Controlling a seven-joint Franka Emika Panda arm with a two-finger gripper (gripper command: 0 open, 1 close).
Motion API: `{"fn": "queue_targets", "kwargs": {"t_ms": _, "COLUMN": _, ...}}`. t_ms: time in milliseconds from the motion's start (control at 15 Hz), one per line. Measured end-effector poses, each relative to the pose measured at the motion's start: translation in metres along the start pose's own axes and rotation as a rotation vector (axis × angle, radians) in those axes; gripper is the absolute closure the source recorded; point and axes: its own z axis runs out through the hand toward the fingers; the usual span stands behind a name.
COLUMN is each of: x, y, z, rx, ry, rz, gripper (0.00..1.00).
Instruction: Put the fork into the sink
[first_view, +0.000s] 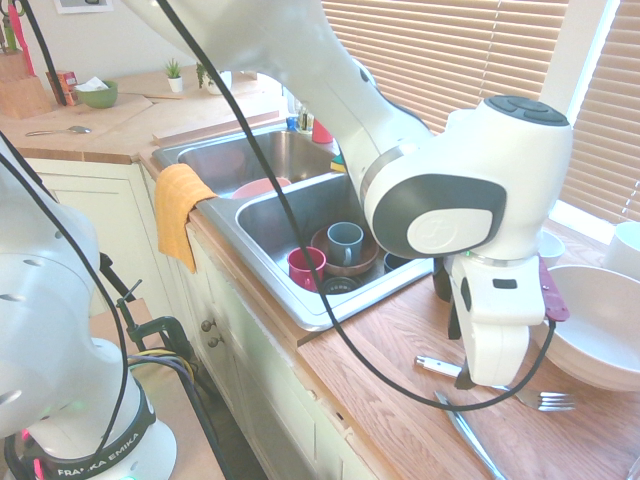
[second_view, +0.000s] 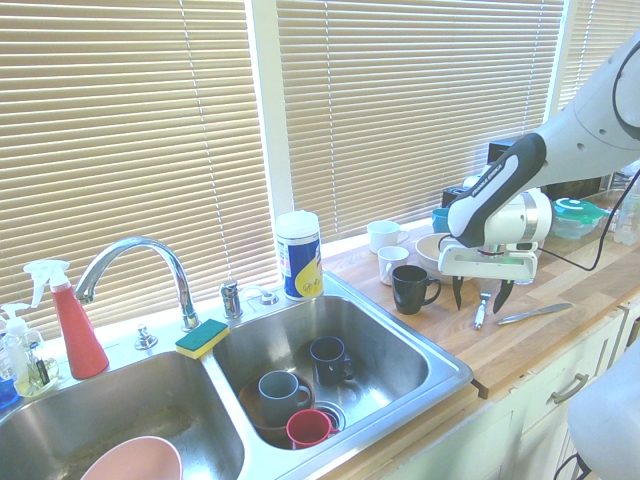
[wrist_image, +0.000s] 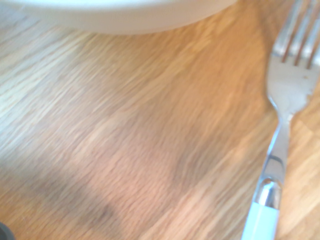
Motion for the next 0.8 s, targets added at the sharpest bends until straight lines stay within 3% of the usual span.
{"fn": "queue_targets", "kwargs": {"t_ms": 800, "x": -0.005, "y": -0.006, "z": 0.012, "rx": 0.006, "ry": -0.001, "rz": -0.038, "gripper": 1.0}}
